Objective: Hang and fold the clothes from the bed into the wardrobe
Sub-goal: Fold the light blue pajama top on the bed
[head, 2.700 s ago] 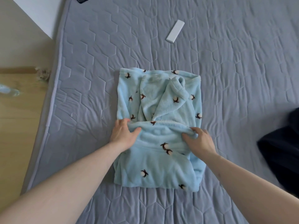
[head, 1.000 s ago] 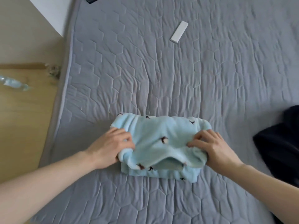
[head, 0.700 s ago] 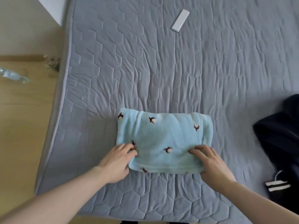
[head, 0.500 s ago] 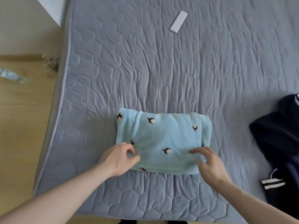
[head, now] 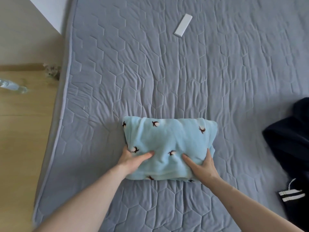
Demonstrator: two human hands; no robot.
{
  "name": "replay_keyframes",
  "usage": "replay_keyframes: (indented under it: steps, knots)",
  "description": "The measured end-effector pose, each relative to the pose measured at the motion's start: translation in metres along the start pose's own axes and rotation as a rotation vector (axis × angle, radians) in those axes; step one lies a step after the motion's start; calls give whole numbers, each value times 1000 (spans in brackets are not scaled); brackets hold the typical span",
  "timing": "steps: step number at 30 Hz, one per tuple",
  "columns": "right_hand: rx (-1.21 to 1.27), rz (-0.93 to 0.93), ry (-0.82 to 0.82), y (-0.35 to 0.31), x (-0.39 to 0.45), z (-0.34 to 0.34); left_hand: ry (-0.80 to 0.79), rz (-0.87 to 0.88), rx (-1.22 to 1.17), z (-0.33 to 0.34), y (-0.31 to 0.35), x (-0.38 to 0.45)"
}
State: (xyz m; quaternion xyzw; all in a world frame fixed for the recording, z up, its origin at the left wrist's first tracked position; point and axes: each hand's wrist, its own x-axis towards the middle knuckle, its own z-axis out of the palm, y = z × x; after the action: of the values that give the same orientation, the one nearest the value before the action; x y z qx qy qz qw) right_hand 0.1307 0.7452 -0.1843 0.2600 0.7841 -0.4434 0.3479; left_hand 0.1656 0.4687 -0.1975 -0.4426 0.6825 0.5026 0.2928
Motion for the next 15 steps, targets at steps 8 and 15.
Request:
replay_keyframes:
  steps: [8, 15]
  knots:
    - [-151, -127, 271, -1, -9, -36, 470, 335, 26, -9, -16, -18]
    - [-229, -74, 378, 24, -18, -30, 352, 37, 235, -14, -34, -21]
